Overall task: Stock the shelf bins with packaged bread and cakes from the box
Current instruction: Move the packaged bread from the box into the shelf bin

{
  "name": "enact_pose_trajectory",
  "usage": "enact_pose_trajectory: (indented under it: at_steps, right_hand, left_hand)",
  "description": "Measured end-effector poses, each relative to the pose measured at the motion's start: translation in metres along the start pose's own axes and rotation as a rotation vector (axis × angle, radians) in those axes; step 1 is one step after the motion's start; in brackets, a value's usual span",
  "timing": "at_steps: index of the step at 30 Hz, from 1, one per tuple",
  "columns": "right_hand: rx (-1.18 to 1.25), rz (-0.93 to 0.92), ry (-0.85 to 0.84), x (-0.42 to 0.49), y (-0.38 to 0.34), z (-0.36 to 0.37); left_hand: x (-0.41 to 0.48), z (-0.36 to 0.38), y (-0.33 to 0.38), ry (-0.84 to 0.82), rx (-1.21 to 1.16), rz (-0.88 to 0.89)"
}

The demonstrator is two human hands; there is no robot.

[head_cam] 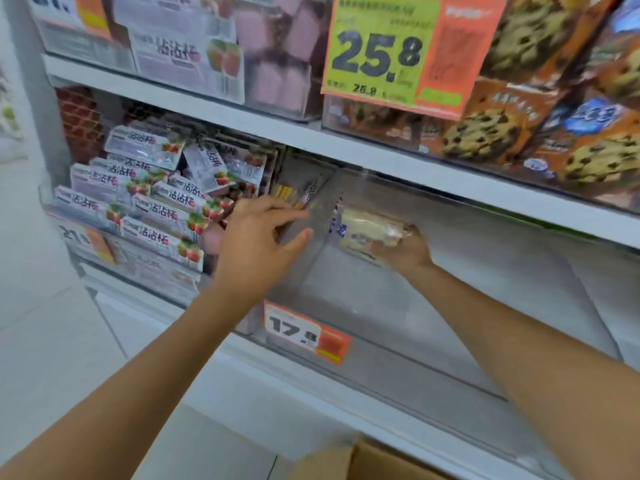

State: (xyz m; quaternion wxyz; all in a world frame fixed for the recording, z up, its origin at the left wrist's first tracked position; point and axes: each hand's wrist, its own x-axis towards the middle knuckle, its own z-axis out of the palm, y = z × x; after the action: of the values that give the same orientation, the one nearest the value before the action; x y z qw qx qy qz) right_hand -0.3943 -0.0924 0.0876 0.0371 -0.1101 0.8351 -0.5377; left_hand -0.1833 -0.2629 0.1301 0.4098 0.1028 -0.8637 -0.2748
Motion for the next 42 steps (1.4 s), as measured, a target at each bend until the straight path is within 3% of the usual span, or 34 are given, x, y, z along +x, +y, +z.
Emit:
enact_pose_trajectory:
  at_steps: [5, 11, 18, 20, 22, 24, 26, 38, 42]
  right_hand:
    - [0.134, 0.073, -0.057, 0.004, 0.002, 0.005]
    - [0.148, 0.218, -0.237, -0.007, -0.012, -0.010]
    - [0.250, 0.230, -0.032, -0.014, -0.001, 0.001]
    - [0.157, 0.122, 0.075, -0.019, 0.002, -0.002]
    - [-0.135, -0.186, 0.169, -0.029, 0.001, -0.012]
    - [-0.525, -0.541, 0.114, -0.035, 0.001, -0.019]
    - [-0.815, -0.731, -0.012, -0.028, 0.005, -0.019]
    - [-1.013, -0.658, -0.058, -0.035, -0.003, -0.024]
    - [-0.860, -0.627, -0.157, -0.086, -0.021, -0.054]
  left_hand:
    - [-0.002, -0.001, 0.005, -0.006, -0.012, -0.033]
    - [-0.003, -0.003, 0.009, -0.001, 0.006, -0.040]
    - [-0.004, -0.003, 0.009, 0.009, -0.001, -0.041]
    - [-0.004, -0.003, 0.009, 0.007, -0.002, -0.044]
    - [-0.004, -0.003, 0.010, 0.007, 0.004, -0.047]
    - [-0.004, -0.002, 0.010, 0.005, 0.004, -0.048]
    - [-0.004, -0.003, 0.009, 0.010, 0.002, -0.045]
    - [-0.004, -0.002, 0.010, 0.021, 0.072, 0.028]
    - [-0.015, -0.010, 0.027, 0.048, 0.188, 0.035]
